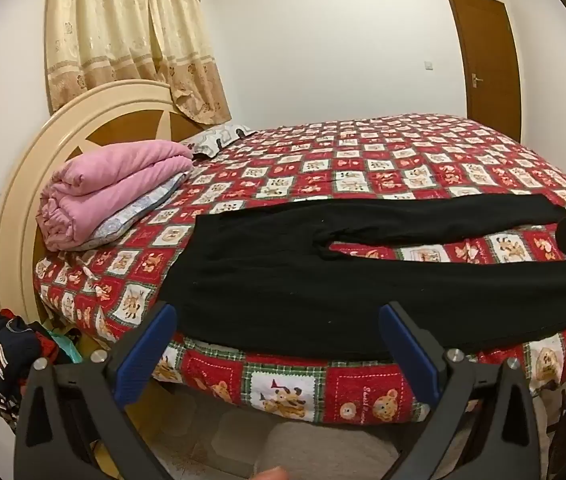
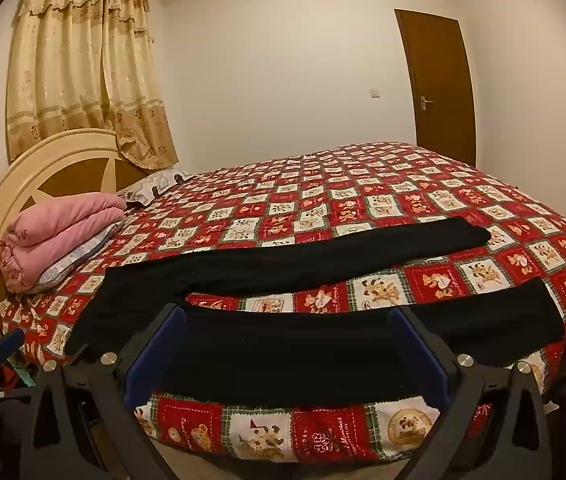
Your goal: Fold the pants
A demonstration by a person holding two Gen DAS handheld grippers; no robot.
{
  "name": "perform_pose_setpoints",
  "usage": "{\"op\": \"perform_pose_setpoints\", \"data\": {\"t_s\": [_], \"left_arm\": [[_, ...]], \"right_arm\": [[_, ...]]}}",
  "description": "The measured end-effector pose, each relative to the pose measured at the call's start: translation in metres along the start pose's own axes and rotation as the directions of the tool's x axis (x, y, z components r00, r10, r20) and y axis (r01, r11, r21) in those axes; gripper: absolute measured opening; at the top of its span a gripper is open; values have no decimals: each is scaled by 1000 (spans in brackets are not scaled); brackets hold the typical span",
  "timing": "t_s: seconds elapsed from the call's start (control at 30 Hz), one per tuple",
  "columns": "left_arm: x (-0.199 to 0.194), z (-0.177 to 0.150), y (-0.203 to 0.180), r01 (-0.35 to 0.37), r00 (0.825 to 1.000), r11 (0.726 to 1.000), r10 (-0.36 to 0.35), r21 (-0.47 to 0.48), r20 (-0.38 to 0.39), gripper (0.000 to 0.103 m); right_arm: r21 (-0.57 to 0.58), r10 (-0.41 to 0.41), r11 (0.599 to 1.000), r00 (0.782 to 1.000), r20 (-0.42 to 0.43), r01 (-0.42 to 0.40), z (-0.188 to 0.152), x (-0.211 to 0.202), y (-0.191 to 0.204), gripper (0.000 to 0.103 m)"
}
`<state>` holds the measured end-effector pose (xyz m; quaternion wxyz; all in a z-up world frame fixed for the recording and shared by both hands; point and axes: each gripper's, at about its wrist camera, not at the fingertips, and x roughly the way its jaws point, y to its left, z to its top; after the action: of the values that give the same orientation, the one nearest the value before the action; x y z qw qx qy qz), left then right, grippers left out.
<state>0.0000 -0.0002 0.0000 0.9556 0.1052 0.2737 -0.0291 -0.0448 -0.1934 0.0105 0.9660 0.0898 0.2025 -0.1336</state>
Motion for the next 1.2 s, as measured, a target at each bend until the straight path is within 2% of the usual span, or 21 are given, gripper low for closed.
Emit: {"op": "perform_pose_setpoints", "data": {"t_s": [0.17,0.3,0.53,0.9,1.2], "left_arm": [[4,2,-4,-5,1000,1000,5,13,-3,103],[-5,6,-15,0,999,1000,0,20,34,103],[-10,0,-8,-1,999,1000,-1,26,51,103],[-12,-1,-5,-5,999,1000,4,21,46,103],[-11,-1,-5,-5,999,1000,4,22,46,103]], "right_arm": [[5,6,1000,1000,2,-6,-1,-1,2,102],[2,3,1000,1000,2,-3,-1,-1,4,102],[-1,0,1000,1000,2,0,-2,-2,5,102],[10,-6,1000,1000,-5,6,-1,1,-7,102],[3,-15,1000,1000,-5,15,-1,-2,-1,102]]}}
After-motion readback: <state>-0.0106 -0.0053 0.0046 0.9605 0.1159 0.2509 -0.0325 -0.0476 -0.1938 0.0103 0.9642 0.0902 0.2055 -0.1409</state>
